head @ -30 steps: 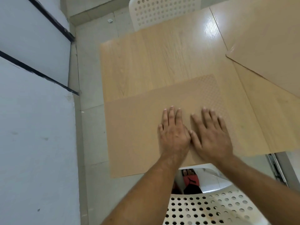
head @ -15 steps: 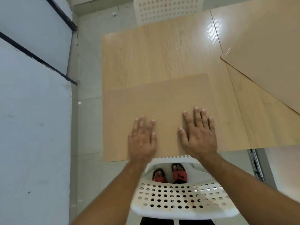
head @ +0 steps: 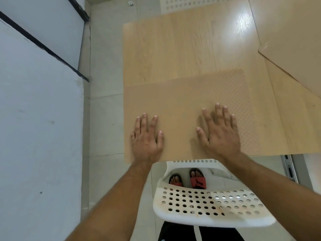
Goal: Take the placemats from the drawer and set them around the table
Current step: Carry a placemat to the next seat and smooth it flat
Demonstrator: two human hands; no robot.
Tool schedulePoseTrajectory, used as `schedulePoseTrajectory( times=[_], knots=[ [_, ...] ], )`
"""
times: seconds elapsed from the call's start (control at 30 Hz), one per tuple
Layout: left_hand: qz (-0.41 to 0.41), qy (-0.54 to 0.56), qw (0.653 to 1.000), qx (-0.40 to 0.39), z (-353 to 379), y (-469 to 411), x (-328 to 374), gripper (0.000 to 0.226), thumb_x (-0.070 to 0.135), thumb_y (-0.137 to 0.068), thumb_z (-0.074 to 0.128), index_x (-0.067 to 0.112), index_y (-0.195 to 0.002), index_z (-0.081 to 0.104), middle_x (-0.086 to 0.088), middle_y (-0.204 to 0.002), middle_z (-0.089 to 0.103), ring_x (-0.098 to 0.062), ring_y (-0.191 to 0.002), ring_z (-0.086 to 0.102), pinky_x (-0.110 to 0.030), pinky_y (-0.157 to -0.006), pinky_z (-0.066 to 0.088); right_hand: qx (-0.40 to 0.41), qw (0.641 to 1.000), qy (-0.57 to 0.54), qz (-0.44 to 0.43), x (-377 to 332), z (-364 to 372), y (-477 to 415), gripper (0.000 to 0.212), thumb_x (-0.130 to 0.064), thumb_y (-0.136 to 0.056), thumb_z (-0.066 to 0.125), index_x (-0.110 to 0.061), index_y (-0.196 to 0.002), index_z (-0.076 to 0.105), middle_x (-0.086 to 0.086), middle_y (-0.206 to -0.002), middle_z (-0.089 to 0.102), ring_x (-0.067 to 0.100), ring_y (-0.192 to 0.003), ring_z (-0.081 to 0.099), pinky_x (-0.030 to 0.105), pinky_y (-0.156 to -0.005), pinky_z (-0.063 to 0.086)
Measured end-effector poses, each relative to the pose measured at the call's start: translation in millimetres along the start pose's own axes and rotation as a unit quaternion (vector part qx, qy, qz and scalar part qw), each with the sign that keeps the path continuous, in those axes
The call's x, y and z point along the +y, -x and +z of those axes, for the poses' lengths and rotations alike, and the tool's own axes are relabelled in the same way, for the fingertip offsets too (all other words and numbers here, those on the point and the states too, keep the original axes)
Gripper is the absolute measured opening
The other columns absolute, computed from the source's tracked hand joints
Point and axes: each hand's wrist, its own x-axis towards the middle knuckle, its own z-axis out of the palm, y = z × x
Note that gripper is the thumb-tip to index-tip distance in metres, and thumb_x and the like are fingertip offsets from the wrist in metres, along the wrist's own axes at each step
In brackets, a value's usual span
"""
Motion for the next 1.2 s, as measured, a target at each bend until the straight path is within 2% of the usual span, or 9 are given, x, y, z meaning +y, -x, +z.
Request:
schedulePoseTrajectory(
  times=[0.17, 0.3, 0.43, 0.57, 0.73, 0.93, 1.03, 1.1, 1.2],
  knots=[
    [0.007, 0.0, 1.0, 0.024, 3.3, 0.5, -0.9, 0.061, 0.051, -0.095, 0.035, 0.037, -0.154, 0.026, 0.0, -0.165, 0.021, -0.022, -0.152, 0.015, -0.05, -0.11, 0.03, 0.0, 0.997, -0.042, -0.064, -76.3, -0.6, -40.9, 0.071, -0.064, -0.098, 0.019, -0.033, -0.16, 0.007, 0.014, -0.168, 0.001, 0.032, -0.155, -0.001, 0.05, -0.124, 0.001],
    [0.011, -0.005, 0.999, 0.038, 6.5, -0.7, -3.4, 0.06, 0.049, -0.096, 0.035, 0.035, -0.154, 0.028, 0.0, -0.165, 0.022, -0.022, -0.152, 0.015, -0.048, -0.11, 0.03, -0.011, 0.997, -0.046, -0.06, -111.0, 5.4, -75.6, 0.07, -0.062, -0.098, 0.018, -0.031, -0.16, 0.009, 0.016, -0.168, 0.001, 0.034, -0.155, -0.003, 0.052, -0.123, 0.001],
    [0.002, 0.004, 0.999, 0.04, 6.9, -1.6, -4.1, 0.057, 0.048, -0.097, 0.036, 0.037, -0.153, 0.031, 0.0, -0.164, 0.024, -0.022, -0.152, 0.017, -0.048, -0.109, 0.032, 0.018, 0.998, -0.018, -0.054, -112.6, 17.9, -79.3, 0.071, -0.062, -0.097, 0.022, -0.028, -0.159, 0.017, 0.018, -0.167, 0.008, 0.036, -0.154, 0.003, 0.053, -0.123, 0.002],
    [0.002, 0.035, 0.999, 0.016, -10.9, -44.8, -10.1, 0.055, 0.052, -0.1, 0.032, 0.043, -0.154, 0.024, 0.002, -0.166, 0.014, -0.022, -0.153, 0.007, -0.049, -0.117, 0.021, 0.033, 0.998, 0.001, -0.049, -113.4, 19.3, -79.8, 0.07, -0.062, -0.097, 0.023, -0.03, -0.159, 0.018, 0.017, -0.167, 0.011, 0.036, -0.154, 0.006, 0.054, -0.123, 0.005],
    [-0.044, 0.034, 0.998, 0.034, -19.7, -110.2, -9.4, 0.06, 0.052, -0.098, 0.033, 0.032, -0.155, 0.027, -0.006, -0.165, 0.018, -0.029, -0.152, 0.01, -0.054, -0.115, 0.025, 0.033, 0.998, 0.011, -0.048, -114.2, 22.3, -82.3, 0.069, -0.063, -0.098, 0.017, -0.032, -0.159, 0.015, 0.014, -0.168, 0.007, 0.034, -0.154, 0.003, 0.052, -0.123, 0.002],
    [-0.004, 0.024, 0.998, 0.052, 9.9, -7.6, 6.4, 0.057, 0.044, -0.098, 0.037, 0.032, -0.154, 0.032, -0.003, -0.165, 0.022, -0.025, -0.153, 0.015, -0.047, -0.106, 0.034, 0.03, 0.998, 0.01, -0.046, -115.2, 24.2, -82.7, 0.067, -0.059, -0.1, 0.016, -0.03, -0.16, 0.015, 0.015, -0.168, 0.006, 0.034, -0.155, 0.002, 0.053, -0.123, 0.003],
    [0.003, 0.035, 0.998, 0.059, 11.2, -6.7, -0.5, 0.053, 0.042, -0.097, 0.038, 0.033, -0.15, 0.039, -0.002, -0.162, 0.028, -0.025, -0.151, 0.021, -0.047, -0.105, 0.037, 0.033, 0.998, 0.016, -0.046, -116.5, 23.2, -82.4, 0.067, -0.061, -0.1, 0.016, -0.03, -0.16, 0.014, 0.015, -0.168, 0.007, 0.035, -0.154, 0.003, 0.054, -0.123, 0.004],
    [-0.009, 0.057, 0.996, 0.07, 1.3, -36.6, 1.1, 0.051, 0.04, -0.097, 0.031, 0.031, -0.145, 0.046, -0.004, -0.16, 0.034, -0.027, -0.149, 0.025, -0.047, -0.109, 0.035, 0.03, 0.998, 0.019, -0.046, -116.6, 22.3, -81.5, 0.069, -0.063, -0.099, 0.014, -0.031, -0.16, 0.013, 0.016, -0.168, 0.006, 0.035, -0.154, 0.002, 0.053, -0.123, 0.003],
    [-0.03, 0.07, 0.996, 0.05, -14.2, -86.7, 9.2, 0.062, 0.042, -0.091, 0.017, 0.033, -0.149, 0.04, -0.005, -0.161, 0.03, -0.027, -0.151, 0.019, -0.047, -0.115, 0.028, 0.03, 0.998, 0.015, -0.048, -116.6, 20.5, -81.4, 0.066, -0.061, -0.099, 0.014, -0.034, -0.16, 0.013, 0.015, -0.168, 0.006, 0.034, -0.155, 0.001, 0.052, -0.123, 0.002]
  ],
)
